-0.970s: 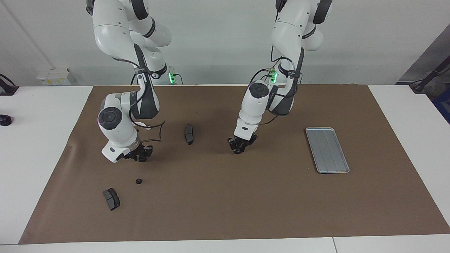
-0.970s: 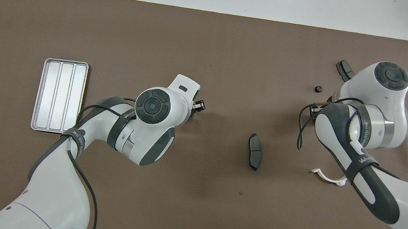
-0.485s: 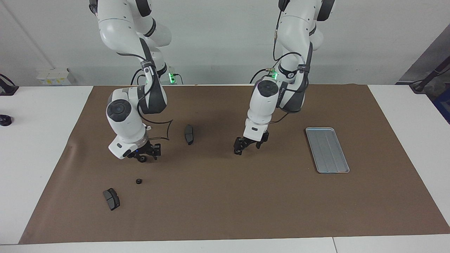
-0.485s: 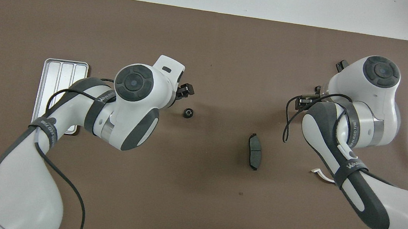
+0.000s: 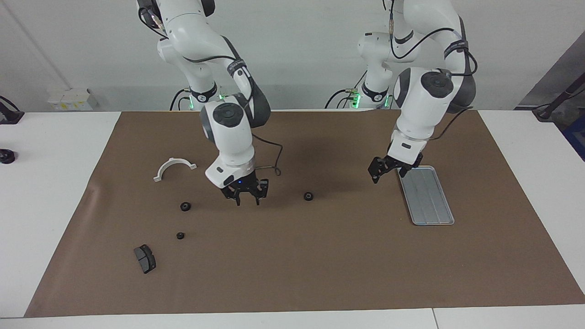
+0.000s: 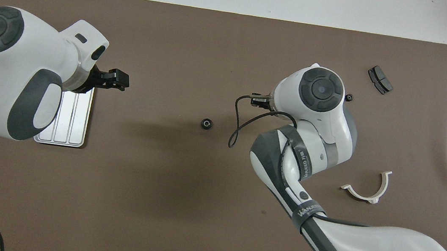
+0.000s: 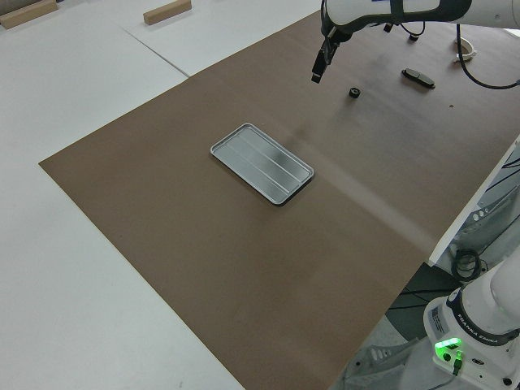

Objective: Place bearing gear from tray to pile

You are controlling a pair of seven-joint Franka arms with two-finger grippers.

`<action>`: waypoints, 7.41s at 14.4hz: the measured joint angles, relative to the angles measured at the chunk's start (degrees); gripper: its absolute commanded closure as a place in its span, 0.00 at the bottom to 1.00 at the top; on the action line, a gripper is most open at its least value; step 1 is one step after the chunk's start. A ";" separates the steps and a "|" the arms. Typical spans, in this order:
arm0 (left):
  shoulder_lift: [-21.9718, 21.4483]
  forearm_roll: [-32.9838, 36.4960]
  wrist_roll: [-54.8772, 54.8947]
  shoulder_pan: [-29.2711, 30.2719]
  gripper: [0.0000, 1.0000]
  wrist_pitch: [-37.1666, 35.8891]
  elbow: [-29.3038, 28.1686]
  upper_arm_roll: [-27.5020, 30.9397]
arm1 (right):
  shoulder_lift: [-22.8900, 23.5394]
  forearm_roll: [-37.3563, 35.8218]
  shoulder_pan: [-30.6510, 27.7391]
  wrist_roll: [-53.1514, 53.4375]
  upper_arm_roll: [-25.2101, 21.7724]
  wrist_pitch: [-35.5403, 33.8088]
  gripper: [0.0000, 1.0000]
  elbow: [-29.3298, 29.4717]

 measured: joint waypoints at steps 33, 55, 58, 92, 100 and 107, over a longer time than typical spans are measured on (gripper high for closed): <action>-10.31 -0.08 21.53 9.48 0.00 -27.16 12.51 -0.07 | 9.84 -5.61 12.72 16.60 -0.50 13.82 0.53 0.64; -10.22 -0.10 21.52 9.70 0.00 -27.98 12.00 -0.04 | 9.37 -7.34 6.90 5.12 -1.35 8.41 0.88 1.90; -10.22 -0.10 21.52 9.70 0.00 -27.98 12.00 -0.04 | 8.61 -7.34 -0.11 -3.91 -1.37 6.70 0.88 2.08; -10.22 -0.10 21.52 9.70 0.00 -28.03 12.00 -0.04 | -7.35 4.74 -19.79 -29.24 -3.06 -34.26 0.00 14.36; -10.22 -0.10 21.52 9.70 0.00 -28.03 12.00 -0.04 | -16.99 4.79 -20.83 -29.24 -3.00 -42.94 0.00 13.82; -10.22 -0.10 21.52 9.70 0.00 -28.04 12.00 -0.03 | -16.95 4.84 -20.79 -29.25 -2.84 -42.48 0.00 13.43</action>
